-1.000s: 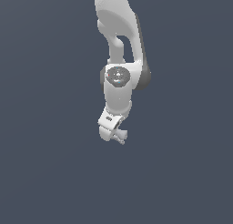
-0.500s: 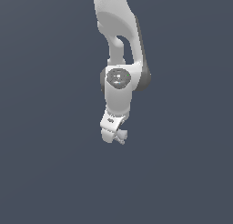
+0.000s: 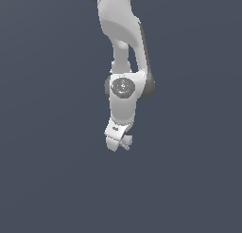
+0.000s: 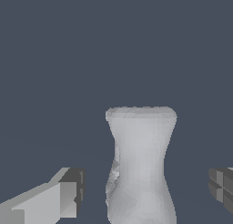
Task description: Pick up the object and move it to a goal position.
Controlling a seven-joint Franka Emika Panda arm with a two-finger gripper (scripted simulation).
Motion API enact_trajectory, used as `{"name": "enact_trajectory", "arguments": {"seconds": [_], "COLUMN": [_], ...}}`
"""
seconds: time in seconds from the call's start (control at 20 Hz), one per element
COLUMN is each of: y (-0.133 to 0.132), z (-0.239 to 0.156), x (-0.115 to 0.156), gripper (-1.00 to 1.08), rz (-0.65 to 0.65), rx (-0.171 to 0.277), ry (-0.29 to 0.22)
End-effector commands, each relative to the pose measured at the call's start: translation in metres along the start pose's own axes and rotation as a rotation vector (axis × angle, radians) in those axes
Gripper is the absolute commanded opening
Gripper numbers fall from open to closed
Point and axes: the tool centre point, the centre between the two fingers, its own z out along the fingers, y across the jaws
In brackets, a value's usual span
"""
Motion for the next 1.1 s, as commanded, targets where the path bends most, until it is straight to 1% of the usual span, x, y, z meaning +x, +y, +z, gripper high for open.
{"name": "enact_trajectory", "arguments": {"seconds": [0.0, 0.15, 0.35, 0.4, 1.05], "y": [-0.001, -0.001, 0.000, 0.000, 0.002], "z": [0.014, 0.024, 0.027, 0.027, 0.024], "x": [0.000, 0.000, 0.000, 0.000, -0.002], "gripper": [1.00, 1.00, 1.00, -1.00, -1.00], "rz": [-0.002, -0.003, -0.003, -0.003, -0.004], "rx": [0.001, 0.001, 0.001, 0.001, -0.002], "ry": [0.000, 0.000, 0.000, 0.000, 0.001]}}
